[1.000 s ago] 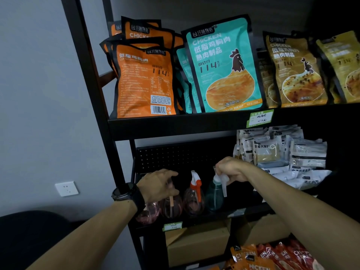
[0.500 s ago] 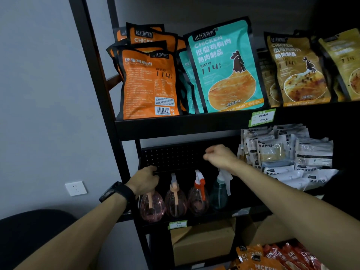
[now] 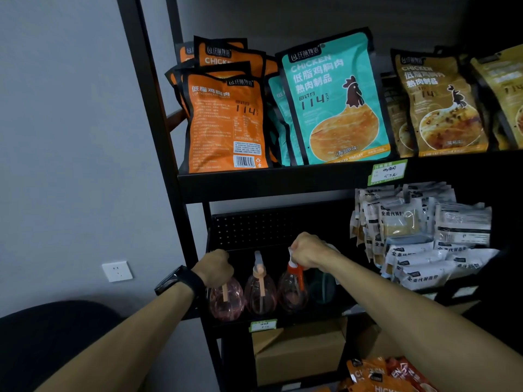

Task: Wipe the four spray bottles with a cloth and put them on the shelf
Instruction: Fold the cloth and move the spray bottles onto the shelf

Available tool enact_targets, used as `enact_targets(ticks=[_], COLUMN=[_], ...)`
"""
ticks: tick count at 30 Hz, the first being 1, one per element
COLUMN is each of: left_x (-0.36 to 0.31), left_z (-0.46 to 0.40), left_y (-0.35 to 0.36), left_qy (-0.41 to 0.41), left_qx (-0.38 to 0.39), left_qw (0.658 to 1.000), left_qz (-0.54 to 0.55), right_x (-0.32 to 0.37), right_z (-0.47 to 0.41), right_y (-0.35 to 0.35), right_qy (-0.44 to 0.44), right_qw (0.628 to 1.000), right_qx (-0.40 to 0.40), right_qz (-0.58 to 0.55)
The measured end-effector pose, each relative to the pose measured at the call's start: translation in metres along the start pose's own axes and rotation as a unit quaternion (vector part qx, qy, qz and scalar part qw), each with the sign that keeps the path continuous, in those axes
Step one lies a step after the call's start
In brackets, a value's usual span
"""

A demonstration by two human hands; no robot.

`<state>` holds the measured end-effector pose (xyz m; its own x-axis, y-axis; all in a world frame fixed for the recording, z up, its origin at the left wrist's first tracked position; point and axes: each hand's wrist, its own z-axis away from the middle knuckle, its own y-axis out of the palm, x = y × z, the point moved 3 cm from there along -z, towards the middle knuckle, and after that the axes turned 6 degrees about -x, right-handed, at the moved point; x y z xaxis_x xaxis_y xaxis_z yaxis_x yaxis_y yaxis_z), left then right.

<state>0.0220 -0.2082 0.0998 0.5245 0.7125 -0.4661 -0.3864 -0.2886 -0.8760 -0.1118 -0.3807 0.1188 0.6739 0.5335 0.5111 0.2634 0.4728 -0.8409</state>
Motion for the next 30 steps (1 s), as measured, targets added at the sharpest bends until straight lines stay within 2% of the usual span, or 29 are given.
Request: enact_targets(ticks=[4, 6, 9, 16, 30], left_x=[-0.001, -0.003, -0.007, -0.002, 0.003], left_z=[-0.003, -0.006, -0.005, -0.001, 0.000], left_y=[-0.002, -0.006, -0.015, -0.014, -0.010], left_qy=[0.015, 0.018, 0.030, 0.036, 0.056], left_qx=[-0.005, -0.015, -0.029, -0.010, -0.026], left_qw=[0.999, 0.999, 0.998, 0.997, 0.995], left_qz=[-0.028, -0.034, -0.049, -0.073, -0.081], right_x=[0.004, 0.012, 0.033, 0.053, 0.055], right_z=[0.002, 0.006, 0.015, 0.024, 0.023], right_y=[-0.001, -0.004, -0.003, 0.031, 0.036], right_qy=[-0.007, -0.038, -0.108, -0.098, -0.099], right_qw=[1.000, 0.998, 0.987, 0.995, 0.995], right_qx=[-0.002, -0.049, -0.105, 0.007, 0.005], right_qz=[0.012, 0.009, -0.062, -0.027, 0.010])
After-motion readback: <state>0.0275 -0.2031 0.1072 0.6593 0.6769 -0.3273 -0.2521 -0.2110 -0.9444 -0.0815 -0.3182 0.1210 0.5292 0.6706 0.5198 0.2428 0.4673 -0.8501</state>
